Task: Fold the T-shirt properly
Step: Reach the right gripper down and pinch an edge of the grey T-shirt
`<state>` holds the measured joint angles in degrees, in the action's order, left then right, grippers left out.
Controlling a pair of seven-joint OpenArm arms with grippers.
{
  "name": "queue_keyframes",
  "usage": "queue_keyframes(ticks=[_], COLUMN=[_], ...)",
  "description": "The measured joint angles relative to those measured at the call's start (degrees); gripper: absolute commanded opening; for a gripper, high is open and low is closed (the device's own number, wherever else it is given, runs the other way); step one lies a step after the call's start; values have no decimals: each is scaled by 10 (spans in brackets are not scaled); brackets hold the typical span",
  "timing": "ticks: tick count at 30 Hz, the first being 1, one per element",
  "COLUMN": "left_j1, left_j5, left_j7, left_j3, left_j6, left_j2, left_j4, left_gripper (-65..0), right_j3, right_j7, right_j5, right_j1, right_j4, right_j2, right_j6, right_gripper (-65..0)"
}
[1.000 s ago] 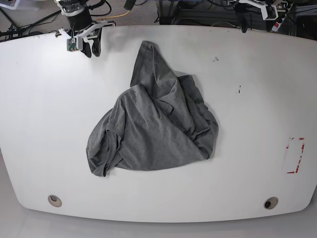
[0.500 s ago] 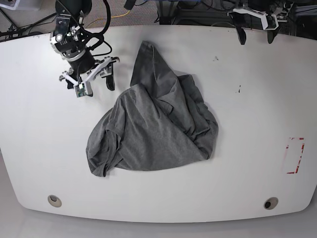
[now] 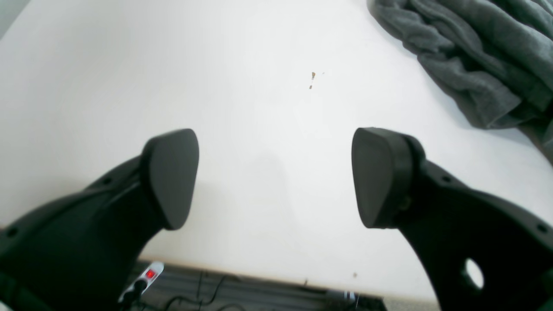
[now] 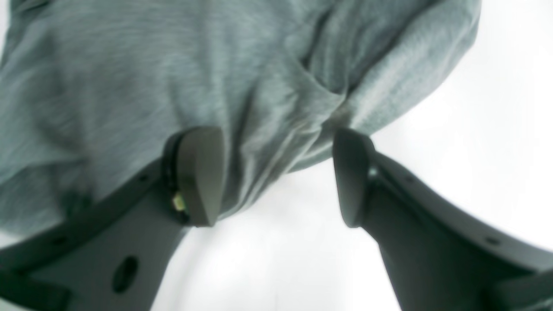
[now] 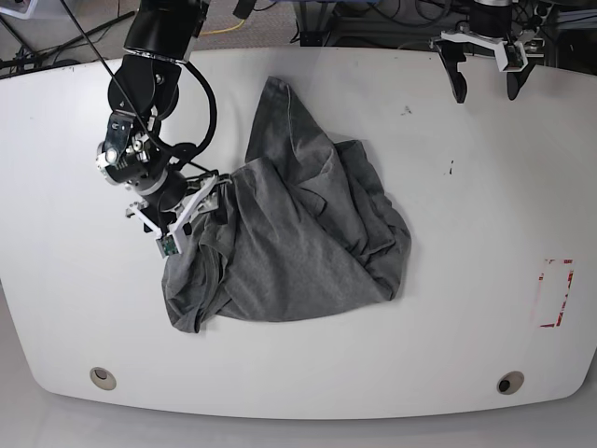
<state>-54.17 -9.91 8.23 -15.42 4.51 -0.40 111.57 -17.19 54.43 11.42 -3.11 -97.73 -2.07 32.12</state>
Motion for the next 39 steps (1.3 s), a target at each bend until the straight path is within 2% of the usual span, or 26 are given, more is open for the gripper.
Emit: queue_keyframes(ticks=[6, 12, 16, 19, 39], left_j1=[9, 10, 10, 10, 10], left_j5=[3, 59, 63, 63, 63], left_j7=[0, 0, 0, 0, 0], left_j3=[0, 3, 4, 3, 4], left_j6=[0, 1, 2, 2, 2], left_j2=[-1, -21, -21, -22, -22], left_j4=[0, 0, -1, -1, -1], left_gripper=[-132, -132, -132, -132, -132], right_j3=[0, -1, -1, -4, -21], right_j7=[-23, -24, -47, -69, -89], right_j5=[4, 0, 0, 0, -6], right_j1=[-30, -53, -67, -69, -76], right_j4=[85, 129, 166, 178, 195], right_j2=[0, 1, 2, 1, -5], right_j6=[1, 0, 0, -6, -6], right_gripper=[-277, -277, -277, -277, -277])
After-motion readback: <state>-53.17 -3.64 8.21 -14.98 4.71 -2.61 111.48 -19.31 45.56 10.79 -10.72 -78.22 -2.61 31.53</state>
